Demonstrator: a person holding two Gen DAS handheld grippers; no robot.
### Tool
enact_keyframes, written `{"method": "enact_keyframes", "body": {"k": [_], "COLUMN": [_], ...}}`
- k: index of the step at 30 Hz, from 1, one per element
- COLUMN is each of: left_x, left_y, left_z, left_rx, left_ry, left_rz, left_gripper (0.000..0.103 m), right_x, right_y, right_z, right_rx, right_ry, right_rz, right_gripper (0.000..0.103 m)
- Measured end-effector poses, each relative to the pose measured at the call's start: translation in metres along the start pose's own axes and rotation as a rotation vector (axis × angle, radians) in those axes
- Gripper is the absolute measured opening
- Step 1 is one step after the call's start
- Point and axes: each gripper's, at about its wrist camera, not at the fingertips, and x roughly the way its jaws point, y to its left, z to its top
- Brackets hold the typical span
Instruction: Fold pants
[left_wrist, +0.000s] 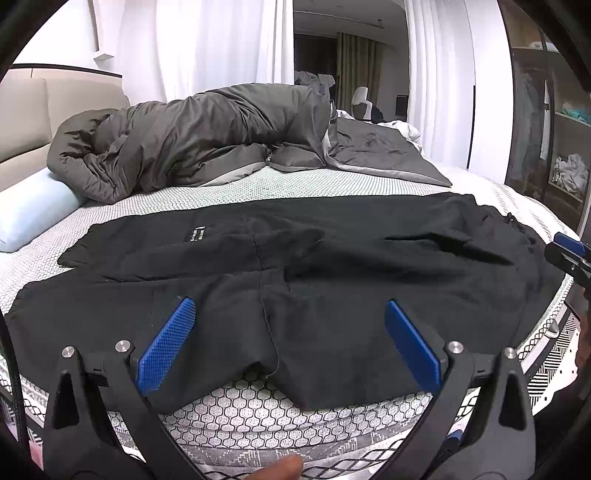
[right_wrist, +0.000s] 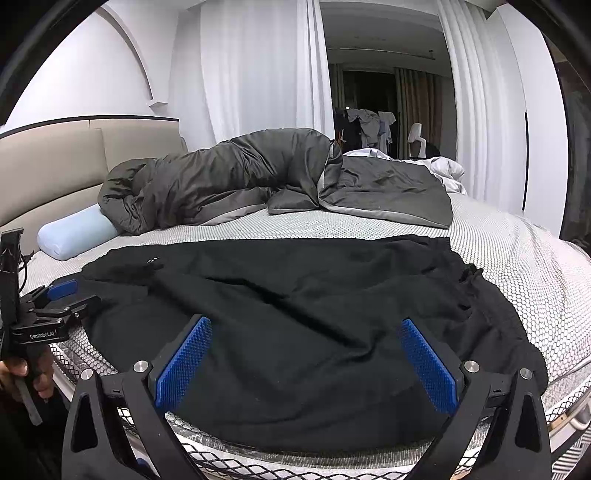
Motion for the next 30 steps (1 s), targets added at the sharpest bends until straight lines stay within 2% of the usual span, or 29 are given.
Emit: {"method": "enact_keyframes", "body": {"k": [30], "left_x": [0.0018], "left_y": [-0.0016], "left_z": [-0.0024], "left_rx": [0.006], "left_ry": [0.008], "left_rz": [0.002], "left_gripper": [0.102], "right_x": [0.0044], "right_y": [-0.0036], "right_z": [-0.0002], "right_rx": [0.007], "right_ry": [0.018], "right_rz": [-0.012], "right_gripper": [0.103]}}
